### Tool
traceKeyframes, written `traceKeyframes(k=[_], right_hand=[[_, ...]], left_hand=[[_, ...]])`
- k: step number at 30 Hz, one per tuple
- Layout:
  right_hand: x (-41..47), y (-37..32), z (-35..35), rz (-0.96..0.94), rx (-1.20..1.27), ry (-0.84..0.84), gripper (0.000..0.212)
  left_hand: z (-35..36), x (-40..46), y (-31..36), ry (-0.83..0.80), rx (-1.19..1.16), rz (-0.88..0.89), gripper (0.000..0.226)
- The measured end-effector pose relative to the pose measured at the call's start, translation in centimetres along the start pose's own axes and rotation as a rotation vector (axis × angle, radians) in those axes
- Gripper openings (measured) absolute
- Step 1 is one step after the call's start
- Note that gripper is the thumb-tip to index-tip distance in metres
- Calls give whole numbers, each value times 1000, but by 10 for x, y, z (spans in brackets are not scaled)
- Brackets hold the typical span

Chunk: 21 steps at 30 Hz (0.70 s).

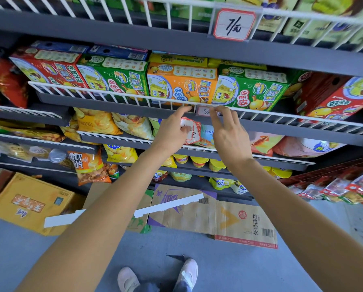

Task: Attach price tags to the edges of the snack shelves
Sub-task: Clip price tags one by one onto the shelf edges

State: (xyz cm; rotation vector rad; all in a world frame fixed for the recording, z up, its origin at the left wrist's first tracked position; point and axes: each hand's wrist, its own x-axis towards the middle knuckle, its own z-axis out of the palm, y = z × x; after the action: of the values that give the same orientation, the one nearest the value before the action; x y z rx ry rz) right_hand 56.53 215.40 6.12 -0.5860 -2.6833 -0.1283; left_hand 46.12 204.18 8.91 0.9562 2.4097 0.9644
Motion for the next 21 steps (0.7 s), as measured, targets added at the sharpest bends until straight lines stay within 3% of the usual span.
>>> traceKeyframes(k=[9,14,16,21], right_hand=[[1,-4,-5,79,159,-25,50],[-5,-6,-18,412,687,-202,27],[-4,-6,-21,532,939,-245,29],[-8,-3,-24,625,1124,-282,10]], left_hand=[[3,-4,-1,81,-360,-198,22],[8,-7,6,4,-412,-173,14],[8,-9,6,0,-401,-152,17],[15,-14,2,-33,-310,-103,21]])
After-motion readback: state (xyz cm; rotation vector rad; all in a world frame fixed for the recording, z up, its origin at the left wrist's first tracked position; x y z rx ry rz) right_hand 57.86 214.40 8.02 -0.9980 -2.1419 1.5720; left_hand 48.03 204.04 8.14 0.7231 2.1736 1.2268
